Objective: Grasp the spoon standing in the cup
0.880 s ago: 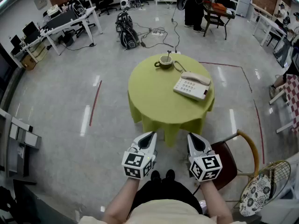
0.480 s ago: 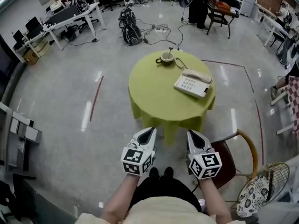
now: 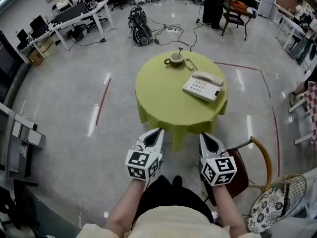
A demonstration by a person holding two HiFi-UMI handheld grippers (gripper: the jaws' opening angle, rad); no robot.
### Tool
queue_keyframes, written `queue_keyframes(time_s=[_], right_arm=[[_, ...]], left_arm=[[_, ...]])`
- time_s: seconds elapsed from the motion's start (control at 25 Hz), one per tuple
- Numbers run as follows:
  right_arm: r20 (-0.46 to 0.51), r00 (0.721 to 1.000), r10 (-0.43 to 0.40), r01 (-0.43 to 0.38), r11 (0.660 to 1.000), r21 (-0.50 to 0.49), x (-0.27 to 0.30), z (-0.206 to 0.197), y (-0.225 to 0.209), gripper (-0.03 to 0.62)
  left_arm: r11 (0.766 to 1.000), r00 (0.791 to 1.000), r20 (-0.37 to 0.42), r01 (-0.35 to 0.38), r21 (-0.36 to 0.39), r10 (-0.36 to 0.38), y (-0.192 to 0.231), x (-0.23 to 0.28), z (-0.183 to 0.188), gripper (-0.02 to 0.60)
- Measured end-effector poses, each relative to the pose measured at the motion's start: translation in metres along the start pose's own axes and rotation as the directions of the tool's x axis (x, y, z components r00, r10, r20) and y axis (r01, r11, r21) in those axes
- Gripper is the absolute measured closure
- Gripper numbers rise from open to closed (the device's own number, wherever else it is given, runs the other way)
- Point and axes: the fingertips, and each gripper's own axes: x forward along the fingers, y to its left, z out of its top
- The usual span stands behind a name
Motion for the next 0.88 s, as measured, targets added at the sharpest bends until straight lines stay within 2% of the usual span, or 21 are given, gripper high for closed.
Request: queue_keyframes(time_s=[0.4,0.88], right_arm=[[0.009,1.000,0.008,-0.008,1.000,-0.007,0.003,0.006,-0.009,0.592],[-0.020,1.000,0.014,-0.014,1.000,-0.005,0.061,0.014,-0.023,0.592]], left_arm=[[1.000,1.000,0.010,-0.006,0.009,0.006,0.000,0.017,0.009,0.565],[1.000,1.000,-0.009,-0.005,-0.011,0.005,0.038,0.069,0.017,0.514]])
